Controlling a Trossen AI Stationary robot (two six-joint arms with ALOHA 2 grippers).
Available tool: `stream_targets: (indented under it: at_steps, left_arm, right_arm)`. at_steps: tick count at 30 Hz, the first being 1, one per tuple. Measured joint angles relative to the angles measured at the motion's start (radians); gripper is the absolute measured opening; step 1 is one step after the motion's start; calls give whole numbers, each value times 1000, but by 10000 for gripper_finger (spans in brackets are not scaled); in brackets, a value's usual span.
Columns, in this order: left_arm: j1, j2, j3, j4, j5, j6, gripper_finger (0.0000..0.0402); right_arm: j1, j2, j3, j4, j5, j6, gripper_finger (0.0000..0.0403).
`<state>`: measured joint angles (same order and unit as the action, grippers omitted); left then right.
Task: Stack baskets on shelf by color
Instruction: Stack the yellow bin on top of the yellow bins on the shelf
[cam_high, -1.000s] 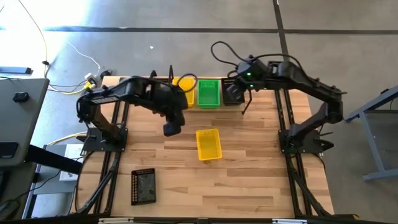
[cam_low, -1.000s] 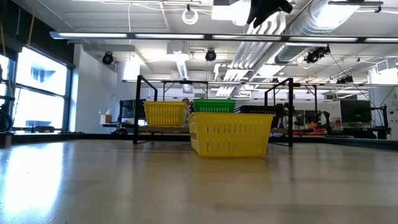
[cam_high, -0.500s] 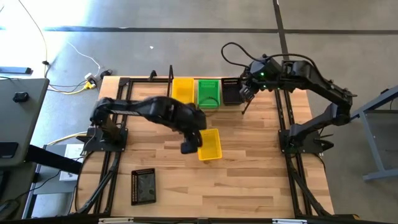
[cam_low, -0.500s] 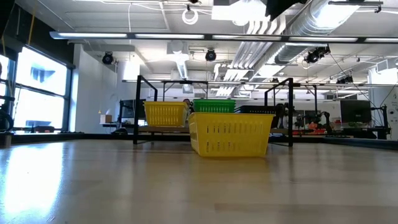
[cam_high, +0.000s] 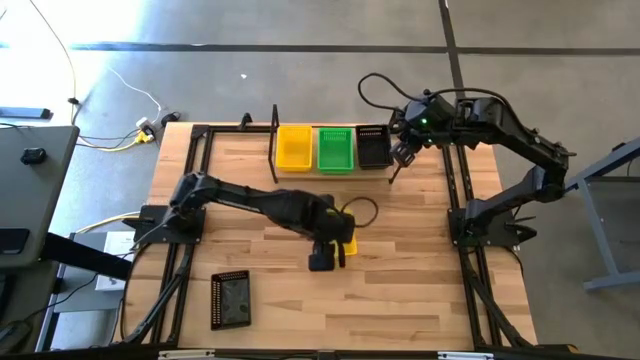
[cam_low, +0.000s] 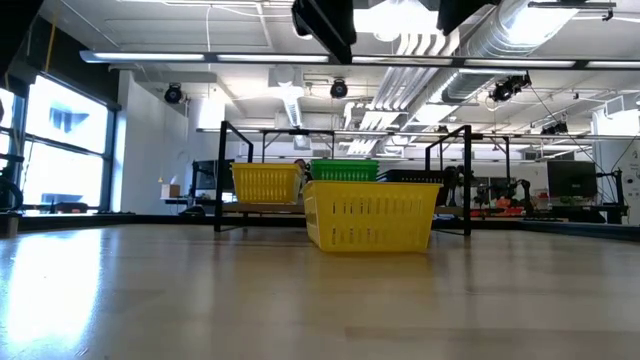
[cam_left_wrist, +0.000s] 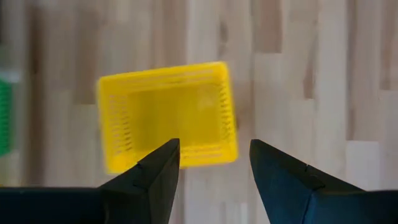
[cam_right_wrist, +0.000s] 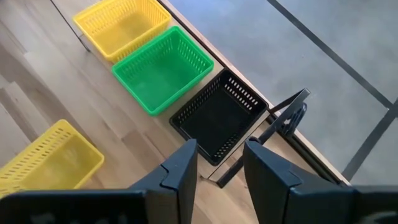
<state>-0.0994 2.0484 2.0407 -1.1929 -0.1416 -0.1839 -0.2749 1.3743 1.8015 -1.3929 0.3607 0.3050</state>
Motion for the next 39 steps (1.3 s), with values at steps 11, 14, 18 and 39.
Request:
stream_targets:
  at_steps: [11, 14, 18, 39]
  left_arm:
    - [-28, 91, 0, 100, 50, 3, 184]
    - [-32, 113, 0, 100, 53, 3, 184]
    - [-34, 140, 0, 106, 53, 4, 184]
    - [-48, 149, -234, 278, 21, -31, 182]
  right_arm:
    - [0, 0, 0, -14, 7, 0, 115]
    - [0, 0, 0, -18, 7, 0, 115]
    - [0, 0, 0, -27, 7, 0, 115]
    - [0, 0, 0, -47, 7, 8, 115]
